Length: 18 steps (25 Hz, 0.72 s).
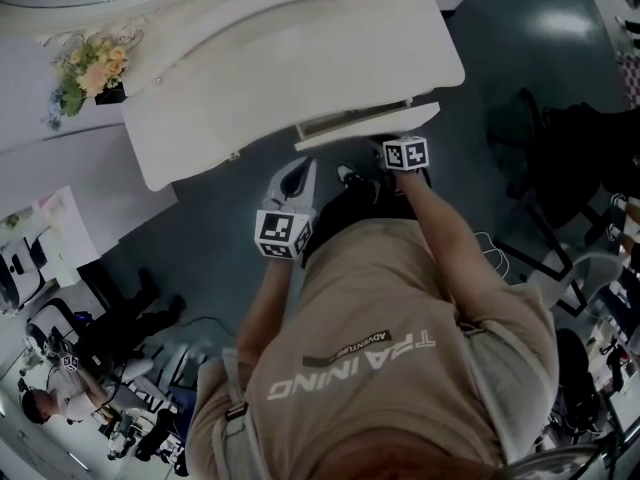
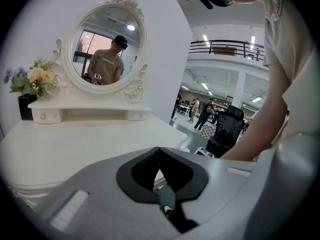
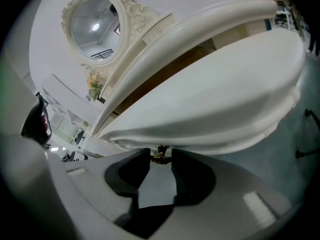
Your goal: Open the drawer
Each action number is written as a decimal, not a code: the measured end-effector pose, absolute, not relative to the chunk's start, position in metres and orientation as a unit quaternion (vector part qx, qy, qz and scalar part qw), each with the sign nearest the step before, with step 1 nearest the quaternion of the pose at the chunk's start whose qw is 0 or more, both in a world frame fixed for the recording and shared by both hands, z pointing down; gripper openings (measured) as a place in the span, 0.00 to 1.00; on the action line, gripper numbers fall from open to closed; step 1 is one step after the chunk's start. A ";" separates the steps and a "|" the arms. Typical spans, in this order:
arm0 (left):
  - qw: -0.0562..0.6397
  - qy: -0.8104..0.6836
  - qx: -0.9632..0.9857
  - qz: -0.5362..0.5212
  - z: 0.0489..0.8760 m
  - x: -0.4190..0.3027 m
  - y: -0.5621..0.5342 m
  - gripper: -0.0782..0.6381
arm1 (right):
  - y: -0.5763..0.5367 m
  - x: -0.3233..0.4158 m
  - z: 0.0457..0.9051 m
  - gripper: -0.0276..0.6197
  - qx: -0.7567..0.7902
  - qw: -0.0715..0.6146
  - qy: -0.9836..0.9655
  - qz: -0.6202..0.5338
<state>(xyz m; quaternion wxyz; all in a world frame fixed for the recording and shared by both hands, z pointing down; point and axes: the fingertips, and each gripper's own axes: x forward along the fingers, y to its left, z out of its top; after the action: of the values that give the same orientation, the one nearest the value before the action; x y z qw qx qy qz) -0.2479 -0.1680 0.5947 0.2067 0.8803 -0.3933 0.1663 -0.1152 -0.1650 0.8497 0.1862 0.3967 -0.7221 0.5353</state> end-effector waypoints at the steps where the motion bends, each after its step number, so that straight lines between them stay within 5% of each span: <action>1: 0.206 -0.394 0.880 0.164 0.594 -0.247 -0.167 0.11 | -0.163 -0.115 0.850 0.24 0.395 0.188 -0.722 0.536; 18: 0.221 -0.477 0.832 0.176 0.593 -0.213 -0.126 0.11 | -0.113 -0.104 0.852 0.24 0.321 0.207 -0.745 0.546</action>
<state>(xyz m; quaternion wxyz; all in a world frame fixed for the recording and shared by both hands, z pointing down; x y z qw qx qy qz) -0.2130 -0.1261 0.5927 0.2210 0.8321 -0.4775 0.1756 -0.1035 -0.1132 0.8524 0.2068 0.3213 -0.7453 0.5464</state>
